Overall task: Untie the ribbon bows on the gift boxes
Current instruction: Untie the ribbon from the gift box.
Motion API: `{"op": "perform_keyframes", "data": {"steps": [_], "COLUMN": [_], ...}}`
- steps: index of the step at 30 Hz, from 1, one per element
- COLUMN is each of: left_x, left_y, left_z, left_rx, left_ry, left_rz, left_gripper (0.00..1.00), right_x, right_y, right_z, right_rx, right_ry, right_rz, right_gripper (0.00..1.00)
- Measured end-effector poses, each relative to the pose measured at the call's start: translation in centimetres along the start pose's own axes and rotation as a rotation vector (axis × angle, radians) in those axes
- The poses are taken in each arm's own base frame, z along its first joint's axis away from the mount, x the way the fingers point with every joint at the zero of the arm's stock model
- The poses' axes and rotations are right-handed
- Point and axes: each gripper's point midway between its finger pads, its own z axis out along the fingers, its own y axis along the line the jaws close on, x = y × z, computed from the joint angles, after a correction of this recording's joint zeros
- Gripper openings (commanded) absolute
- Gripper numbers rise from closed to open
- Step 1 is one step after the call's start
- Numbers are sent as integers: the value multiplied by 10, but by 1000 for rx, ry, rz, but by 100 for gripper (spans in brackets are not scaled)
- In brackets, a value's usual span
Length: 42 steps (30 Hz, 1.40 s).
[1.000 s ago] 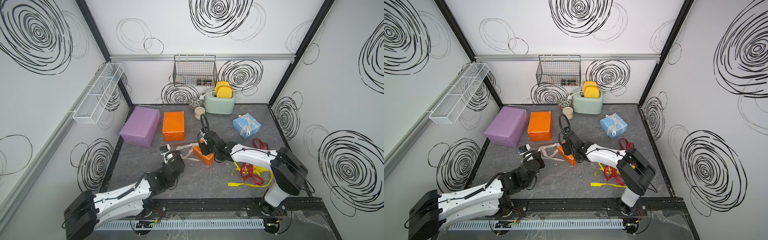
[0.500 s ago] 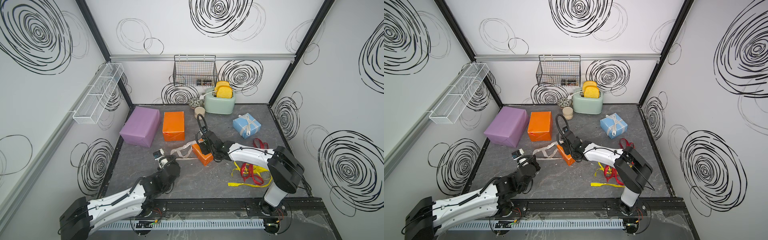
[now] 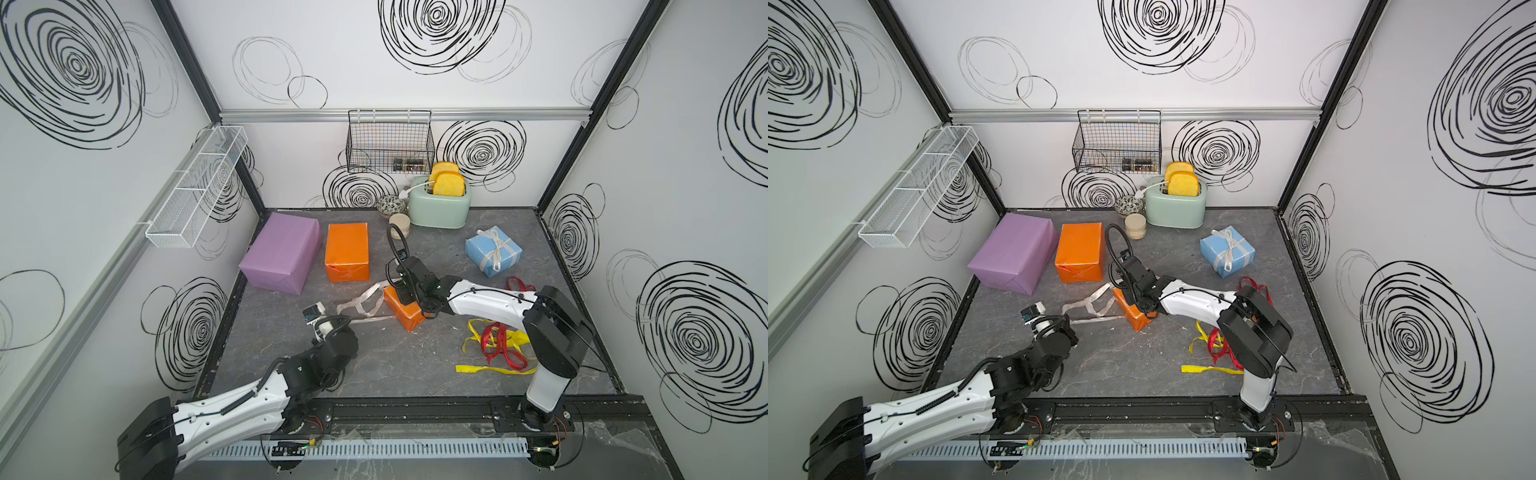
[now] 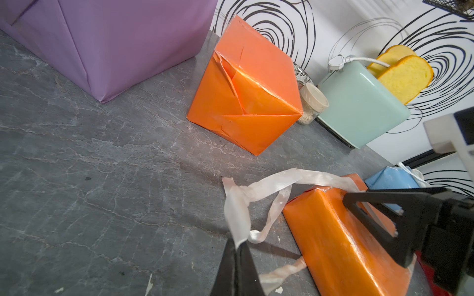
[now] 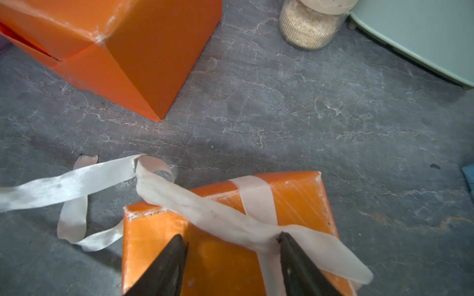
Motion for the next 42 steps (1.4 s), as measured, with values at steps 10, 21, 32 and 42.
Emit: {"op": "perform_keyframes", "data": {"steps": [10, 21, 32, 42], "left_x": [7, 10, 5, 1], "left_y": [12, 23, 33, 33], "left_z": [0, -3, -9, -12], "left_rx": [-18, -23, -32, -32], "left_ry": [15, 21, 9, 9], "left_rz": [7, -19, -55, -7], "left_gripper": [3, 3, 15, 96], "right_x": [-8, -2, 2, -3], "right_y": [-41, -76, -92, -95], "right_z": [11, 28, 30, 5], "right_rx": [-41, -156, -226, -207], "right_ry": [46, 142, 136, 85], "right_rz": [209, 481, 592, 582], "right_gripper": [57, 61, 61, 63]}}
